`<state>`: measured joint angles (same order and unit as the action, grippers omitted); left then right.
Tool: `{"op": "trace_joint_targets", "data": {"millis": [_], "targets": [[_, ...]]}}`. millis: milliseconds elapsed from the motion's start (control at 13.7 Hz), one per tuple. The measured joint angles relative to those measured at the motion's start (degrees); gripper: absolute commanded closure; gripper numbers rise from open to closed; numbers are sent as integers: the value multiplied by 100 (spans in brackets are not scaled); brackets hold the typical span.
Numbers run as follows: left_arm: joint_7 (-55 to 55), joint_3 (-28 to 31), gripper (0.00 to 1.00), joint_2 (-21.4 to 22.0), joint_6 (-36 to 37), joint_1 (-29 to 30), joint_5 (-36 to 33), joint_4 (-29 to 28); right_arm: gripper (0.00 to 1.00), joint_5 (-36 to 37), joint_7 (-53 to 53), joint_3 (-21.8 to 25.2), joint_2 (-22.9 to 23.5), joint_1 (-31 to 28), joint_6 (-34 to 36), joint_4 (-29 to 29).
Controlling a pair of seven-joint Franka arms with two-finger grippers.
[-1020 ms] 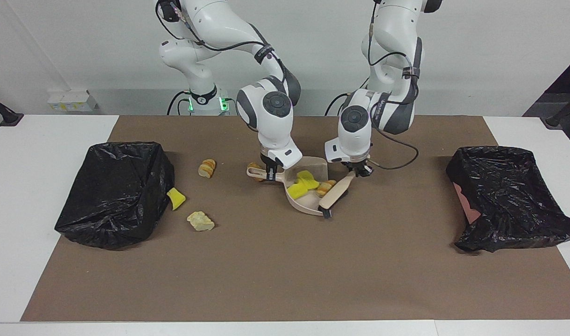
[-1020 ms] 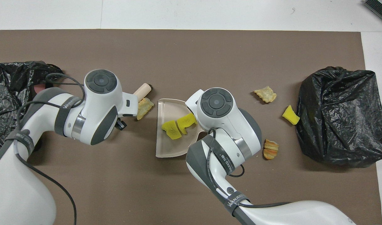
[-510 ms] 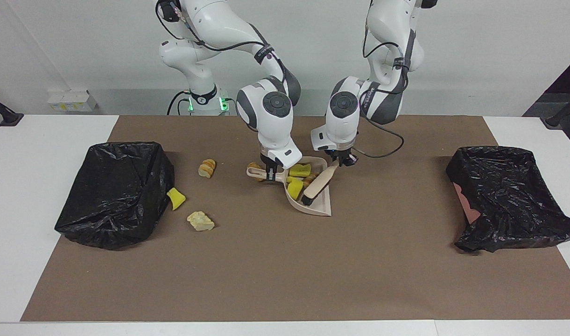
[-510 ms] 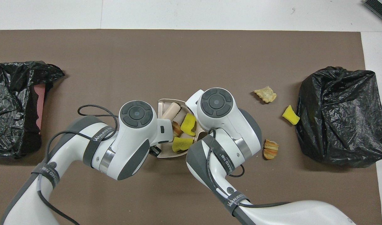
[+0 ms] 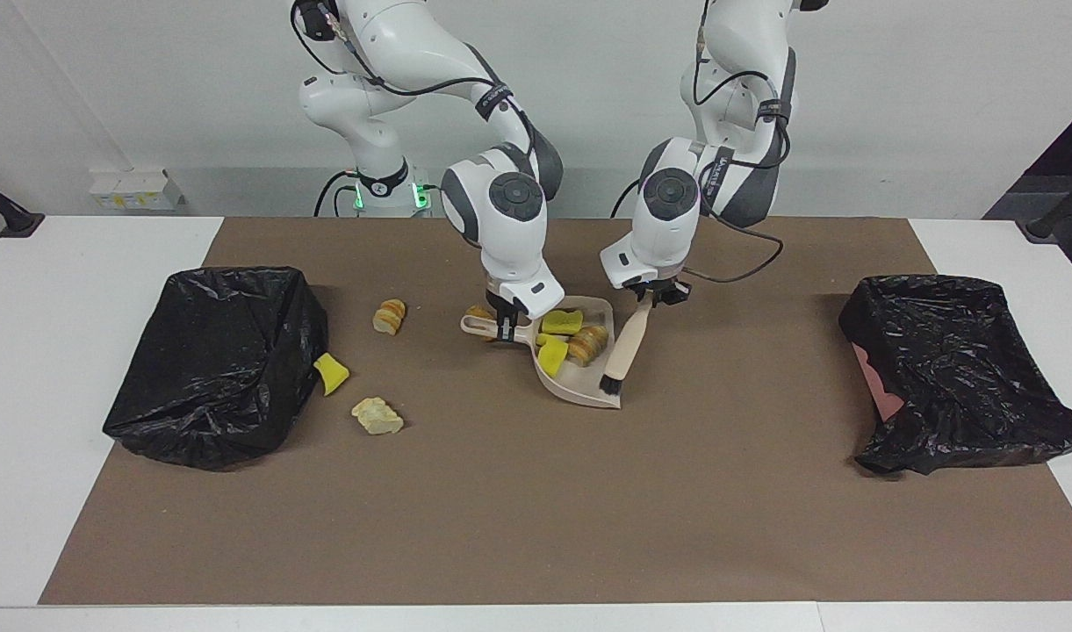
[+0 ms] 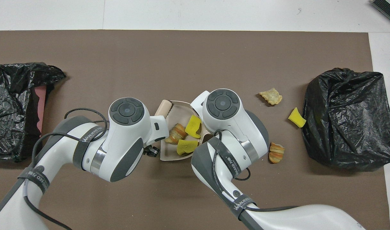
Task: Sweep and dump trash in bin
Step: 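Carry the dustpan toward the trash bag while the left gripper withdraws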
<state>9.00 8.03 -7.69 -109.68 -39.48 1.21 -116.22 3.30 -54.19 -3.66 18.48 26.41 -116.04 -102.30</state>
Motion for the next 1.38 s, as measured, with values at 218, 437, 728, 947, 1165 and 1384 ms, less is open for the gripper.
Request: {"op": "trace_joint_targets", "data": {"millis": [218, 437, 728, 947, 1165, 1384], "targets": [[614, -51, 100, 4, 9, -25, 4, -3, 100, 0, -337, 9, -83, -179, 0, 53], [1216, -74, 100, 72, 52, -273, 25, -83, 100, -1, -983, 23, -212, -474, 202, 187], [1588, -100, 100, 376, 163, -520, 686, -555, 100, -1, -1959, 37, -309, -1022, 817, 549], [1856, -104, 100, 711, 145, -791, 1152, -1072, 100, -27, -2518, 45, -318, -1461, 1210, 864], [2468, -117, 100, 1040, -37, -1407, 1402, -1433, 100, -90, -3366, 51, -319, -2076, 1474, 1060], [2786, -128, 100, 1244, -572, -1803, 1711, -1797, 100, -97, -4290, 64, -321, -2712, 1548, 1155]]}}
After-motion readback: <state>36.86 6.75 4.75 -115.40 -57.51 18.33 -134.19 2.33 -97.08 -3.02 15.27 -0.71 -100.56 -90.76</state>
